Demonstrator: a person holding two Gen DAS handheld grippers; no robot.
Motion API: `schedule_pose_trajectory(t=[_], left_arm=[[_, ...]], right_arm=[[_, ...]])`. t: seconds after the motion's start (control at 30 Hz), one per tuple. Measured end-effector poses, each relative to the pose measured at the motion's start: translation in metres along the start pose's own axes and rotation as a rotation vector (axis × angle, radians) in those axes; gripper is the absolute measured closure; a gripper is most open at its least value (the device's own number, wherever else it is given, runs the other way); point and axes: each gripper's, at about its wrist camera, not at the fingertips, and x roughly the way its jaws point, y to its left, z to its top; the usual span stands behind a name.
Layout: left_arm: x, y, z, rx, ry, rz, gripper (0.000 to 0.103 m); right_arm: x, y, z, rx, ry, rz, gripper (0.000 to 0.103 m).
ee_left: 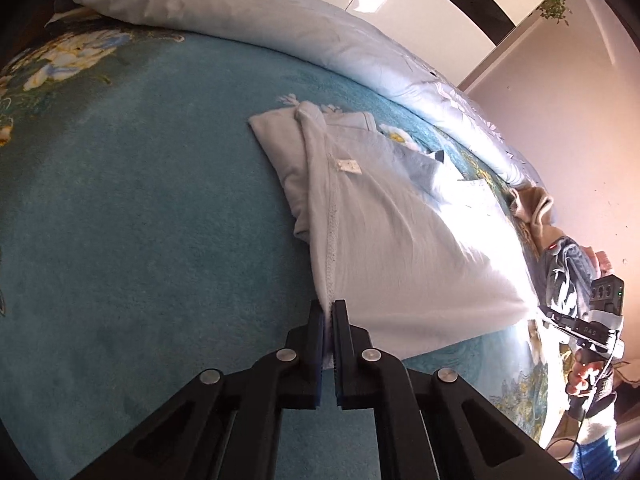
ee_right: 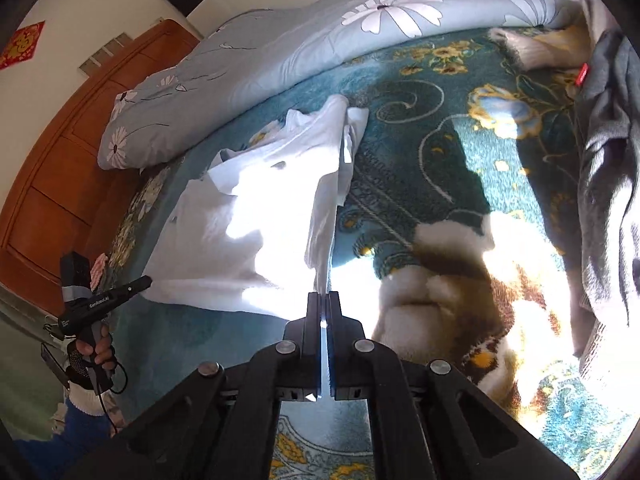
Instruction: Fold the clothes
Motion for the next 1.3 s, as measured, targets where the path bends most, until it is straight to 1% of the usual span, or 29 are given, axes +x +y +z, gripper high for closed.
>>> schedule_pose_trajectory(t=[0.03, 0.07, 0.1, 0.13, 0.17, 0.2, 0.23, 0.27, 0.33, 0.37, 0.4, 0.43, 0.57, 0.63, 0.67, 0.7, 0.77, 0.9, 0.93, 0.97, 1.0, 1.03, 1.07, 1.1, 1.17, 1.23, 1.27, 1.3], left_arm=[[0.004, 0.003, -0.001, -0.007, 0.012, 0.003, 0.098], [0.003, 0.005, -0.001, -0.014, 0.008, -0.009, 0.094], [0.001, 0.006, -0.001, -0.018, 0.005, -0.021, 0.094], [-0.003, 0.007, 0.001, -0.015, 0.004, -0.041, 0.092], [-0.008, 0.007, 0.003, -0.007, 0.000, -0.053, 0.082], [-0.014, 0.006, 0.007, 0.014, -0.013, -0.033, 0.075], [-0.019, 0.006, 0.012, 0.037, -0.028, -0.011, 0.061], [-0.023, 0.004, 0.018, 0.067, -0.048, 0.014, 0.055], [-0.026, 0.000, 0.037, 0.106, -0.071, 0.061, 0.052], [-0.024, -0.003, 0.050, 0.122, -0.077, 0.087, 0.050], [-0.019, -0.009, 0.065, 0.142, -0.079, 0.110, 0.049], [-0.010, -0.014, 0.080, 0.159, -0.077, 0.129, 0.049], [0.036, -0.029, 0.128, 0.185, -0.048, 0.198, 0.049], [0.058, -0.038, 0.139, 0.224, -0.044, 0.275, 0.049], [0.068, -0.039, 0.142, 0.235, -0.037, 0.298, 0.049], [0.076, -0.039, 0.145, 0.242, -0.030, 0.317, 0.049], [0.084, -0.033, 0.149, 0.229, -0.026, 0.301, 0.049], [0.092, -0.026, 0.151, 0.227, -0.034, 0.302, 0.049], [0.091, -0.027, 0.150, 0.225, -0.041, 0.300, 0.051], [0.089, -0.028, 0.148, 0.229, -0.048, 0.296, 0.059], [0.088, -0.030, 0.147, 0.243, -0.053, 0.302, 0.065], [0.087, -0.033, 0.146, 0.257, -0.059, 0.309, 0.079], [0.087, -0.036, 0.145, 0.272, -0.063, 0.314, 0.087], [0.090, -0.041, 0.145, 0.293, -0.066, 0.317, 0.089], [0.088, -0.047, 0.142, 0.330, -0.076, 0.324, 0.098], [0.079, -0.053, 0.139, 0.352, -0.108, 0.315, 0.098], [0.071, -0.055, 0.139, 0.358, -0.132, 0.295, 0.098], [0.062, -0.055, 0.141, 0.349, -0.151, 0.259, 0.099]], right_arm=[[0.006, -0.003, -0.003, 0.000, 0.019, -0.011, 0.101], [0.011, -0.005, -0.004, 0.000, 0.031, -0.014, 0.101], [0.012, -0.005, -0.005, 0.003, 0.032, -0.005, 0.101], [0.012, -0.006, -0.005, 0.005, 0.033, 0.005, 0.101], [0.012, -0.006, -0.005, 0.007, 0.033, 0.013, 0.099], [0.008, -0.007, -0.005, 0.003, 0.030, 0.015, 0.099], [0.005, -0.007, -0.005, -0.002, 0.028, 0.015, 0.099], [0.000, -0.007, -0.005, -0.021, 0.030, 0.008, 0.099], [-0.008, -0.004, 0.000, -0.073, 0.013, -0.025, 0.093], [-0.008, -0.003, 0.010, -0.083, -0.001, -0.043, 0.090], [-0.008, -0.002, 0.021, -0.094, -0.015, -0.061, 0.089], [-0.008, 0.000, 0.032, -0.102, -0.030, -0.076, 0.089], [0.015, 0.017, 0.095, -0.139, -0.089, -0.074, 0.088], [0.034, 0.024, 0.121, -0.149, -0.096, -0.094, 0.080], [0.043, 0.025, 0.131, -0.145, -0.097, -0.098, 0.074], [0.052, 0.024, 0.140, -0.141, -0.096, -0.106, 0.073], [0.066, 0.021, 0.153, -0.126, -0.110, -0.131, 0.073], [0.092, 0.008, 0.169, -0.092, -0.072, -0.182, 0.071], [0.095, 0.005, 0.170, -0.082, -0.069, -0.169, 0.071], [0.096, 0.004, 0.171, -0.078, -0.071, -0.151, 0.071], [0.096, 0.005, 0.171, -0.080, -0.076, -0.134, 0.072], [0.096, 0.006, 0.170, -0.088, -0.078, -0.130, 0.076], [0.096, 0.009, 0.170, -0.101, -0.076, -0.133, 0.092], [0.095, 0.012, 0.169, -0.119, -0.073, -0.134, 0.097], [0.094, 0.019, 0.167, -0.156, -0.067, -0.138, 0.098], [0.088, 0.024, 0.166, -0.186, -0.073, -0.132, 0.099], [0.082, 0.026, 0.167, -0.193, -0.094, -0.132, 0.099], [0.076, 0.028, 0.168, -0.198, -0.116, -0.132, 0.099]])
